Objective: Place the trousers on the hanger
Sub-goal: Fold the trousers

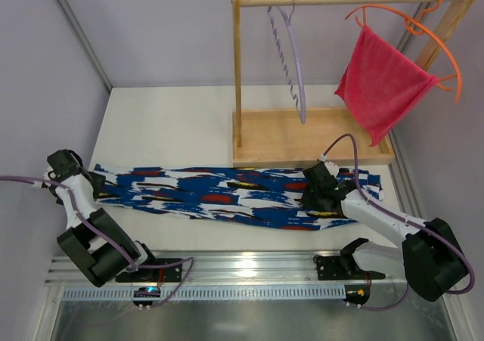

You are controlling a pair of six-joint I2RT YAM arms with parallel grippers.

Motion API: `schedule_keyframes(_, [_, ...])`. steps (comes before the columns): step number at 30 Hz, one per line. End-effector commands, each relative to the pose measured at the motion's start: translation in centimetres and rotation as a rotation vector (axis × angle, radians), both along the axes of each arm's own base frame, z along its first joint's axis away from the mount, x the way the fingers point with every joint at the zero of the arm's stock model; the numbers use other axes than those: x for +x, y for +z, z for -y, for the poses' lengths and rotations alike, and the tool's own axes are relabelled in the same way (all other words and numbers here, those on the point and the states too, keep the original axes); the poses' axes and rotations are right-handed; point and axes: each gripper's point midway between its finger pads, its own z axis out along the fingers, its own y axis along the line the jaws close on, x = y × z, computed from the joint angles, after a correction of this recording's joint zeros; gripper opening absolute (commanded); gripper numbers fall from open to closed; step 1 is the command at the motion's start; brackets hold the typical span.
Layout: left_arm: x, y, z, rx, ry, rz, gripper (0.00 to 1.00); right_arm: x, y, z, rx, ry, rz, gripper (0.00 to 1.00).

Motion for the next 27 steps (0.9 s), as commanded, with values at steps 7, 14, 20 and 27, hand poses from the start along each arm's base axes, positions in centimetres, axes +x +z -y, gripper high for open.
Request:
schedule_keyframes(7, [-0.6,-2.5,-1.9,-0.023,0.066,0.028,0.76,2.2,4.8,-1.2,0.090,0.070,0.156,0.15])
schedule_keyframes(14, [0.4,-4.9,-2.7,-0.053,0.083,0.028,0.78,1.9,5.0,-0.8,0.095,0.073,0.174,0.15])
schedule_keyframes(20, [2.1,-5.9,-3.5,-0.064,0.056,0.060,0.69,1.5,5.5,0.0,0.072,0.068,0.194,0.15])
schedule_keyframes(27, [2.2,-5.7,-3.8,-0.069,0.044,0.029,0.26,1.6,6.5,0.4,0.071,0.053,0.220,0.15])
